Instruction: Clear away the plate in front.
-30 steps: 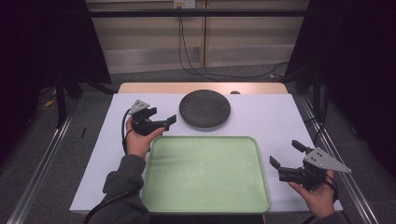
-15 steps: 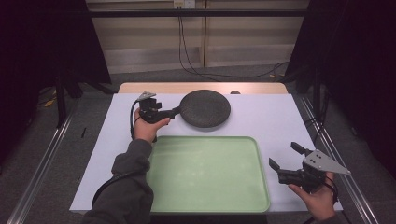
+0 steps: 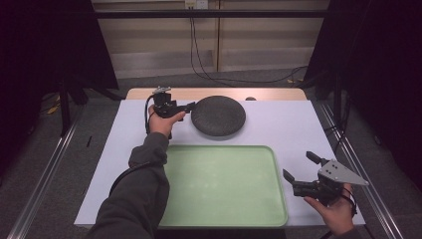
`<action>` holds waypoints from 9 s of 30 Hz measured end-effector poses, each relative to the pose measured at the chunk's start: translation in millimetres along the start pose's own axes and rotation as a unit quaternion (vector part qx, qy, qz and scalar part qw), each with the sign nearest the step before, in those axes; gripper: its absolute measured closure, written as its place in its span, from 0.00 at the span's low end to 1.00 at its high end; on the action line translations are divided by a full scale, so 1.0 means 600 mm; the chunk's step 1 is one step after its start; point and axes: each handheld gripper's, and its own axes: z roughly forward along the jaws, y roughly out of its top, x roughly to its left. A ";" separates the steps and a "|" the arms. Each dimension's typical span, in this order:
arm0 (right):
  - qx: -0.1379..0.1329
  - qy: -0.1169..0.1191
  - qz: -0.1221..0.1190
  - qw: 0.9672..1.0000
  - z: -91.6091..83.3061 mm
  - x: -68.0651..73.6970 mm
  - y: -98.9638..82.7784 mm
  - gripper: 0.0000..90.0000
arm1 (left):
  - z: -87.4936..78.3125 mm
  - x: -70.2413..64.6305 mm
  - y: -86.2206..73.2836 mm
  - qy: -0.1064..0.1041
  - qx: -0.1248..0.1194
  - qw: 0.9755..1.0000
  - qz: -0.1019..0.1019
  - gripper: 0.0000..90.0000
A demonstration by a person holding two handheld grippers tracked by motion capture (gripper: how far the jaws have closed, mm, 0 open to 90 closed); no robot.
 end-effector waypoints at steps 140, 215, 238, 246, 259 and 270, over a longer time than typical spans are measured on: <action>0.018 0.014 0.026 0.999 0.010 -0.013 -0.006 0.00 | -0.052 -0.008 0.039 -0.041 0.047 0.957 -0.284 0.96; 0.000 0.018 0.008 1.000 0.025 -0.011 0.004 0.01 | -0.170 -0.113 -0.087 -0.168 0.140 0.952 -0.214 0.95; -0.002 0.022 0.003 1.000 0.025 -0.009 0.004 0.01 | -0.157 -0.119 -0.144 -0.169 0.156 0.945 -0.234 0.94; -0.001 0.021 0.002 1.000 0.026 -0.008 0.004 0.01 | -0.163 -0.125 -0.156 -0.173 0.153 0.945 -0.233 0.93; -0.001 0.020 -0.001 1.000 0.027 -0.008 0.004 0.01 | -0.162 -0.122 -0.174 -0.171 0.146 0.945 -0.238 0.95; 0.003 0.026 -0.002 1.000 0.031 -0.006 0.004 0.01 | -0.164 -0.113 -0.188 -0.154 0.143 0.950 -0.233 0.97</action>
